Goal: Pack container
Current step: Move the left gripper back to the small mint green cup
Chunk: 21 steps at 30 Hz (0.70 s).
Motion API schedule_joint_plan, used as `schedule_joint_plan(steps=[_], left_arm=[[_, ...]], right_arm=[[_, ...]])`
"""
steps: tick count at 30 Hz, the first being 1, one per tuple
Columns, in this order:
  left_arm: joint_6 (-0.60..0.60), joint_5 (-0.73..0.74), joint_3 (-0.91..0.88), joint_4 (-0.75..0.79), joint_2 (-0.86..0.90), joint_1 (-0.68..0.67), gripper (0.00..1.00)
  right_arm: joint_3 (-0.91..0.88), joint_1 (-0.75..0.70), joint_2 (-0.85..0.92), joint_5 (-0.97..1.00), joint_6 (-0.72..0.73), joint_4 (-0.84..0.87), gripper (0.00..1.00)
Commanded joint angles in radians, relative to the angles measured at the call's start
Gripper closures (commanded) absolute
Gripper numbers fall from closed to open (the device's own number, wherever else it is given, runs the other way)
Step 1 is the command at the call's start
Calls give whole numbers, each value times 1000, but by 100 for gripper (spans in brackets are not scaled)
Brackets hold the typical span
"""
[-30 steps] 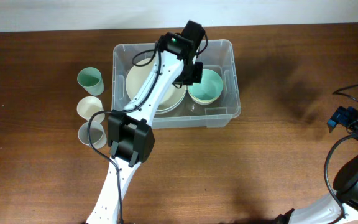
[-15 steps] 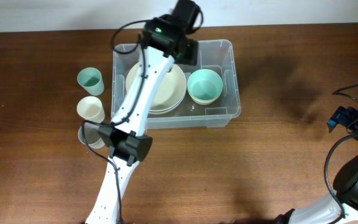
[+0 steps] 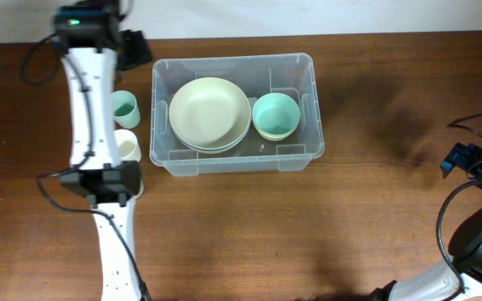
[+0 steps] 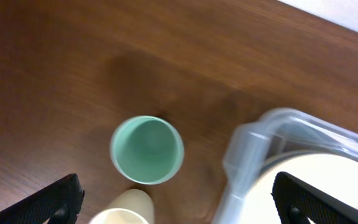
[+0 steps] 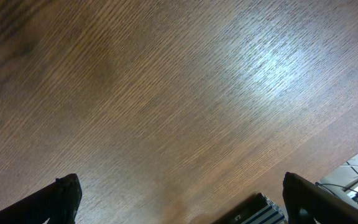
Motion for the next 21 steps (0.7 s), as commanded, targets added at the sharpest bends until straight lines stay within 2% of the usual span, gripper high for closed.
schedule_joint_plan(steps=[1,6,14,21], left_arm=[[37,115,-39,-5,-6,60,1],[37,125,-134,-5,-6,123,1],[32,110,-325,27,-6,134,1],[31,114,-383,61,-5,145,1]], right_arm=[[13,-5,-18,9,3,0,2],[13,-5,-18,9,3,0,1],[13,-5,-18,9,3,0,1],[13,-5,-18,9,3,0,1]])
